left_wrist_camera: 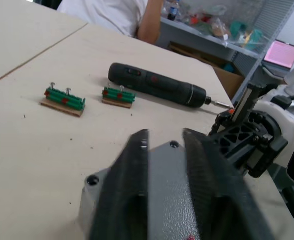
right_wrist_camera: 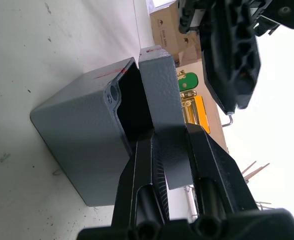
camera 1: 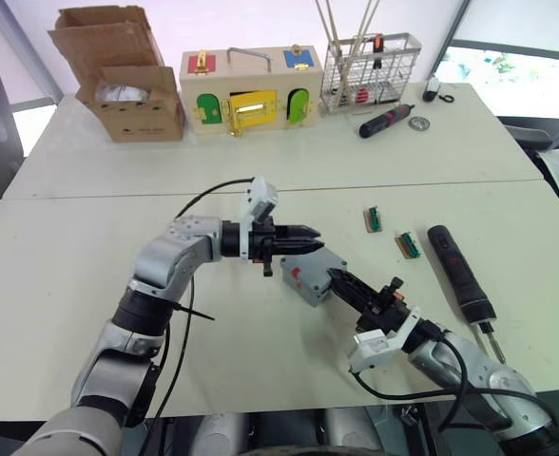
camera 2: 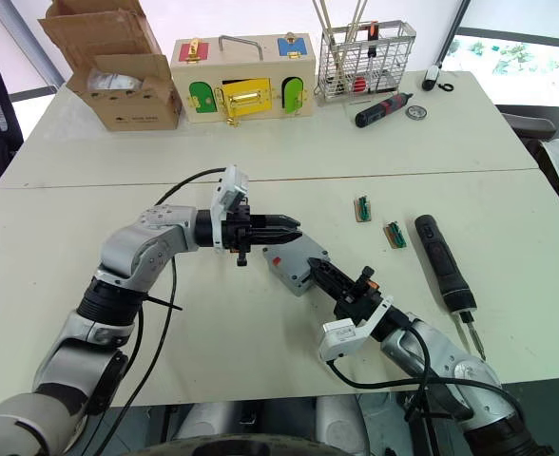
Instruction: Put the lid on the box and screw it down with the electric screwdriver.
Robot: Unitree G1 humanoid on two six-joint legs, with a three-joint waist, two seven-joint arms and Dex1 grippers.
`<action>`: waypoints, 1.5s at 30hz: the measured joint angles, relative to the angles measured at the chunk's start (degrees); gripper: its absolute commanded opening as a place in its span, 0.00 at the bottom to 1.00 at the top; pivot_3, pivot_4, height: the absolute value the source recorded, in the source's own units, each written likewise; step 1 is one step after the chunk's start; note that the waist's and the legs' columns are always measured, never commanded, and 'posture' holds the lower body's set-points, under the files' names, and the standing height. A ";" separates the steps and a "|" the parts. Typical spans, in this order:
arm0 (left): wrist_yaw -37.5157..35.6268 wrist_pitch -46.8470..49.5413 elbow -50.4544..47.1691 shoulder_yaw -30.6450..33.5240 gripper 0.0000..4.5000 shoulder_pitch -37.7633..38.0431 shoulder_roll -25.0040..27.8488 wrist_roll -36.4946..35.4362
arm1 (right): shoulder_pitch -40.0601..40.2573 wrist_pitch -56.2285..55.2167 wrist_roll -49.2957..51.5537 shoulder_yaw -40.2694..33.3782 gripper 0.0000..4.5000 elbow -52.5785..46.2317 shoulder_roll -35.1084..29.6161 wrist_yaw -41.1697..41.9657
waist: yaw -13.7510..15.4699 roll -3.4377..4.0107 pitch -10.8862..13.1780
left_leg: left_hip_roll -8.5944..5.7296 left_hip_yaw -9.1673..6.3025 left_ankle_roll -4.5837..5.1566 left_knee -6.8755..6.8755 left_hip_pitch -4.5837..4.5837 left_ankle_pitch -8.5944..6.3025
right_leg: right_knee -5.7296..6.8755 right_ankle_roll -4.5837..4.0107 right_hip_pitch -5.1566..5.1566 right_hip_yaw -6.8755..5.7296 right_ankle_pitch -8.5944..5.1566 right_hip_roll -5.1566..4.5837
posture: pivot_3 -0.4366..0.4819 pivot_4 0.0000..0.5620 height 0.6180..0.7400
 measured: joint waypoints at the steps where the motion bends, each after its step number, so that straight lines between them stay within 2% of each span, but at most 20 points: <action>1: -0.11 -0.24 0.03 -0.24 0.01 0.01 0.01 0.34 | 0.28 0.00 0.00 0.00 0.02 -0.01 0.04 -0.27 | -0.01 0.00 0.00 | 0.00 0.00 0.00 0.00 0.00 0.00 | 0.00 0.00 0.00 0.00 0.00 0.00 | 0.48 0.27 0.98; 16: -2.72 -5.58 2.15 -4.37 0.01 0.90 0.74 6.28 | 2.09 0.63 -0.34 0.01 0.02 -0.41 0.51 -1.46 | -0.03 0.02 -0.01 | 0.00 0.00 0.00 0.00 0.06 0.00 | 0.00 0.00 0.08 0.00 0.00 0.01 | 0.48 0.27 0.98; 22: -2.91 -9.18 2.62 -5.23 0.01 1.14 0.86 8.82 | 1.82 0.91 -0.55 0.23 0.02 -0.30 0.51 -1.23 | -0.03 0.02 -0.03 | 0.00 -0.02 0.02 -0.01 0.40 -0.01 | -0.04 -0.01 0.48 -0.01 -0.01 0.01 | 0.48 0.27 0.98; 25: -2.82 -10.71 3.90 -5.83 0.00 1.43 0.70 10.05 | 1.47 0.98 -0.54 0.45 0.35 0.21 0.50 -0.75 | -0.01 0.02 -0.03 | 0.00 -0.03 0.16 -0.11 1.05 -0.09 | -0.21 -0.01 1.17 -0.01 -0.03 0.02 | 0.48 0.27 0.98; 28: -2.84 -12.28 4.37 -6.19 0.00 1.76 0.60 10.81 | 1.44 1.06 0.16 0.00 0.65 -0.12 0.58 -1.12 | -0.05 -0.01 -0.06 | 0.00 -0.03 0.17 -0.08 1.17 -0.10 | -0.23 -0.01 1.32 0.00 -0.03 0.02 | 0.48 0.27 0.98; 31: -2.86 -13.69 4.71 -6.73 0.00 1.87 0.45 11.71 | 1.60 1.03 0.17 -0.45 0.85 -0.81 0.52 -1.54 | -0.03 -0.01 -0.09 | 0.01 -0.04 0.21 -0.08 1.32 -0.13 | -0.24 -0.01 1.47 0.00 -0.03 0.02 | 0.48 0.27 0.98; 34: -2.84 -15.11 5.11 -6.99 0.00 2.14 0.17 12.12 | 2.05 0.89 0.30 -1.25 0.99 -1.54 0.23 -1.77 | 0.03 0.00 -0.17 | 0.01 -0.04 0.24 -0.08 1.37 -0.14 | -0.24 -0.01 1.53 0.00 -0.03 0.02 | 0.48 0.27 0.98; 45: -1.31 -18.90 6.85 -8.29 0.00 2.21 -1.44 14.55 | 3.73 -0.15 3.64 -4.50 1.00 -2.95 -3.12 1.76 | 0.14 0.03 -0.27 | 0.01 -0.05 0.54 -0.08 1.48 -0.32 | -0.30 -0.02 1.66 0.00 -0.04 0.02 | 0.48 0.27 0.98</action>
